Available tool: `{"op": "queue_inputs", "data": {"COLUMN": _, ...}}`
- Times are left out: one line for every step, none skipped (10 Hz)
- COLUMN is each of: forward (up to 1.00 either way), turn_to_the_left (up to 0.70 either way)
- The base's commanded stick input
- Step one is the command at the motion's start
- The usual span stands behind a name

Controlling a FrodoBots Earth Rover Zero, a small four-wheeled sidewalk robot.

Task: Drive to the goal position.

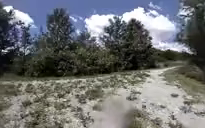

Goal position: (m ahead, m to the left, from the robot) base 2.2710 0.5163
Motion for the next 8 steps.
{"op": "queue_inputs", "data": {"forward": 0.7, "turn_to_the_left": 0.35}}
{"op": "queue_inputs", "data": {"forward": 0.7, "turn_to_the_left": 0.35}}
{"op": "queue_inputs", "data": {"forward": 0.7, "turn_to_the_left": 0.35}}
{"op": "queue_inputs", "data": {"forward": 0.7, "turn_to_the_left": 0.35}}
{"op": "queue_inputs", "data": {"forward": 0.7, "turn_to_the_left": 0.35}}
{"op": "queue_inputs", "data": {"forward": 0.7, "turn_to_the_left": 0.35}}
{"op": "queue_inputs", "data": {"forward": 0.7, "turn_to_the_left": 0.35}}
{"op": "queue_inputs", "data": {"forward": 0.7, "turn_to_the_left": 0.35}}
